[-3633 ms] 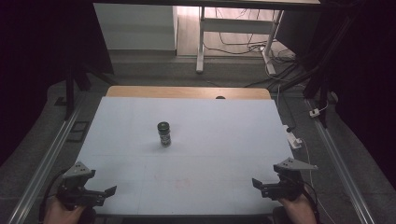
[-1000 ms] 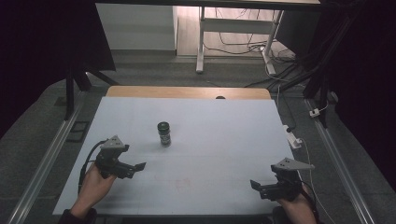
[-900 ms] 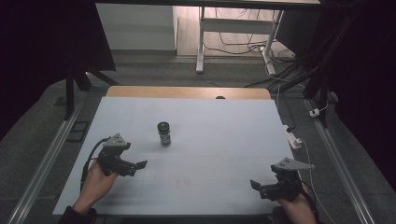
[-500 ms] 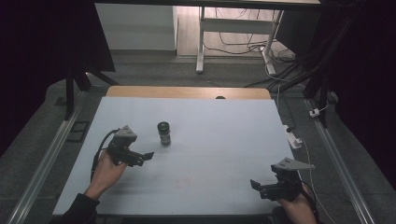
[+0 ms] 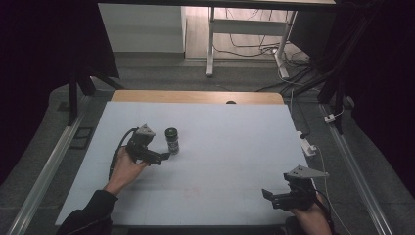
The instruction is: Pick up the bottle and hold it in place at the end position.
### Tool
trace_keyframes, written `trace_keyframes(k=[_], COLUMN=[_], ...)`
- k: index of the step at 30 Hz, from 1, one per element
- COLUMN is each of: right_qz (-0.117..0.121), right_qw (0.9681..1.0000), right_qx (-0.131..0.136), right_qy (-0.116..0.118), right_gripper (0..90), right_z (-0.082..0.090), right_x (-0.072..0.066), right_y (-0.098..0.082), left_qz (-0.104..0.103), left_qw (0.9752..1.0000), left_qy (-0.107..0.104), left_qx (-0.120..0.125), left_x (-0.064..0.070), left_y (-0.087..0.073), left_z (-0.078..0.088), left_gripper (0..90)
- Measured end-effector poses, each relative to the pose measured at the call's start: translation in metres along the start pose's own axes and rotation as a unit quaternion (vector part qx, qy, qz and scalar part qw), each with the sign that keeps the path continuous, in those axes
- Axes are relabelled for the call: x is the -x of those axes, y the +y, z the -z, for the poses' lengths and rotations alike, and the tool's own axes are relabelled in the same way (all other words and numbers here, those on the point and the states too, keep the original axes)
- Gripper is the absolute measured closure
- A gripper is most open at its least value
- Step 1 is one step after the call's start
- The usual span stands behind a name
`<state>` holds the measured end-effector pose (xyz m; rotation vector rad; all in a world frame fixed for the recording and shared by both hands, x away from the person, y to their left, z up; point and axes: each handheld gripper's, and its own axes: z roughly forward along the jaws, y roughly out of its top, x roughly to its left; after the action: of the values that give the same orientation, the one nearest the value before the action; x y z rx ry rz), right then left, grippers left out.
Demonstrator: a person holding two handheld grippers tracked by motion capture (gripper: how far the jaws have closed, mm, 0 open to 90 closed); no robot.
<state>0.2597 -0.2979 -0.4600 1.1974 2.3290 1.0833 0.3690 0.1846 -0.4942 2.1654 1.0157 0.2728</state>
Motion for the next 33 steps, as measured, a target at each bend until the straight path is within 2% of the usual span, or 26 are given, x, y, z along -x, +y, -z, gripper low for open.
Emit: trace_keyframes(k=[10,13,16,17,18,20,21,22,25,26,33], right_qz=[0.004,0.005,0.006,0.006,0.005,0.005,0.005,0.006,0.006,0.006,0.008], right_qw=[1.0000,1.0000,1.0000,1.0000,1.0000,1.0000,1.0000,1.0000,1.0000,1.0000,0.9999], right_qx=[-0.003,-0.003,-0.003,-0.003,-0.003,-0.004,-0.005,-0.004,-0.004,-0.005,-0.005], right_qy=[0.002,0.002,0.003,0.003,0.004,0.004,0.004,0.004,0.004,0.004,0.004], right_gripper=[0.0,0.0,0.0,0.0,0.0,0.0,0.0,0.0,0.0,0.0,0.0], right_z=[-0.001,-0.001,-0.001,-0.001,-0.001,-0.001,-0.001,-0.001,-0.001,-0.001,-0.001], right_x=[0.000,0.000,0.000,0.000,0.000,0.000,-0.001,-0.001,-0.001,-0.001,-0.001], right_y=[0.000,0.000,0.000,0.000,0.000,0.000,0.000,0.000,0.000,0.000,0.000], left_qz=[-0.004,-0.014,-0.034,-0.040,-0.046,-0.056,-0.059,-0.065,-0.071,-0.074,-0.068], left_qw=[0.9999,0.9998,0.9994,0.9991,0.9989,0.9983,0.9982,0.9978,0.9973,0.9970,0.9975], left_qy=[-0.009,-0.012,-0.006,-0.007,-0.007,-0.005,-0.006,-0.004,-0.014,-0.019,-0.016], left_qx=[-0.003,-0.004,-0.008,-0.009,-0.009,-0.011,-0.010,-0.011,-0.012,-0.012,-0.013], left_x=[-0.013,-0.015,-0.013,-0.013,-0.012,-0.011,-0.010,-0.010,-0.009,-0.009,-0.007], left_y=[0.011,0.014,0.016,0.017,0.017,0.018,0.018,0.018,0.018,0.019,0.019], left_z=[-0.027,-0.031,-0.034,-0.035,-0.035,-0.036,-0.036,-0.036,-0.036,-0.036,-0.036], left_gripper=[0.8,5.9,19.2,19.2,26.5,29.8,37.0,39.8,46.2,52.5,53.3])
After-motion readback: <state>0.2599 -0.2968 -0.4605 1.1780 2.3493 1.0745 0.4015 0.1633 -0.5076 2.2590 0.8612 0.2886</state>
